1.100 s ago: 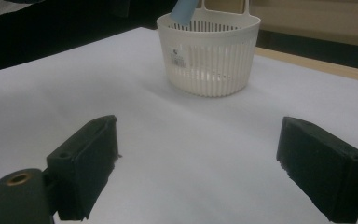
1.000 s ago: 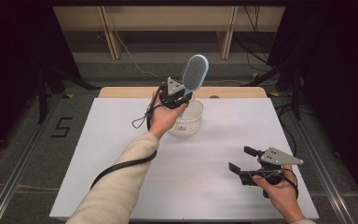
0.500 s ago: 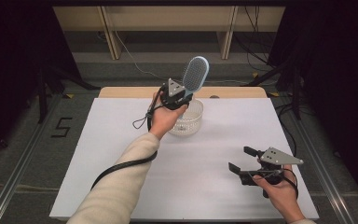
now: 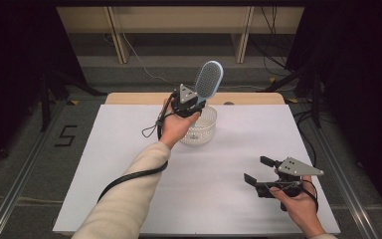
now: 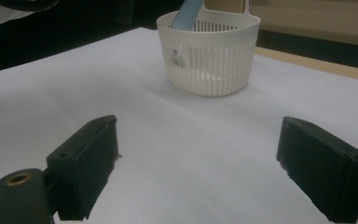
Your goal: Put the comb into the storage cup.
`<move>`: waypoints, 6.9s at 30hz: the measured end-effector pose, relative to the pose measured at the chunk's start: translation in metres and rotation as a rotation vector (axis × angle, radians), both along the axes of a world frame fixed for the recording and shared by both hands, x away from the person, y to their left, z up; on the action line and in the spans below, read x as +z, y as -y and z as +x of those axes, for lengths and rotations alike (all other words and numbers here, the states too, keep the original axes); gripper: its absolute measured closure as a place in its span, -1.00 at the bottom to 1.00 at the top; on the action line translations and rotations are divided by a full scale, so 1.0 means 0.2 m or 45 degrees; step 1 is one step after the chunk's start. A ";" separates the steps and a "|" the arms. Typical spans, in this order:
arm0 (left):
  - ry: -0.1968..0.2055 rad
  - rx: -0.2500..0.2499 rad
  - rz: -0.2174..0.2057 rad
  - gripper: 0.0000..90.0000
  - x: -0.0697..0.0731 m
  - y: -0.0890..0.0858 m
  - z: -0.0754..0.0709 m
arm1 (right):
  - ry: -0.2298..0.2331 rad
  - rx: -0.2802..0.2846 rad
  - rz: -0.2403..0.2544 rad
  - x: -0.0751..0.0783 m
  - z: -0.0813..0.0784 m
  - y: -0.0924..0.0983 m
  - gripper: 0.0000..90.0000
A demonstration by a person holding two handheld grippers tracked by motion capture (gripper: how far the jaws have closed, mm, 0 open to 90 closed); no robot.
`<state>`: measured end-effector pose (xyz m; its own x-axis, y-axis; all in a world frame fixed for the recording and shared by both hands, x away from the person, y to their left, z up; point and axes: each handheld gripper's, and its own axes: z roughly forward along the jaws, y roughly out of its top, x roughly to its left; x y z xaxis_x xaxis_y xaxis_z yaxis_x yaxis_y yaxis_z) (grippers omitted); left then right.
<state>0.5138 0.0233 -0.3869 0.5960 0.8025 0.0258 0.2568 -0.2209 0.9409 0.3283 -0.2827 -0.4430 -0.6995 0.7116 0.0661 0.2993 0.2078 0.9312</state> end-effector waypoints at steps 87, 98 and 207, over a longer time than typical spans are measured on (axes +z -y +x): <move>-0.017 -0.043 0.037 0.54 -0.10 -0.01 0.01 | -0.001 0.003 -0.001 0.00 0.00 0.00 -0.71; -0.026 -0.047 0.050 0.54 -0.12 -0.01 0.01 | -0.003 0.003 -0.004 0.00 0.00 0.00 -0.71; -0.161 -0.069 0.219 -1.00 -0.06 -0.35 -0.23 | -0.008 -0.004 -0.009 0.00 0.00 -0.01 -0.70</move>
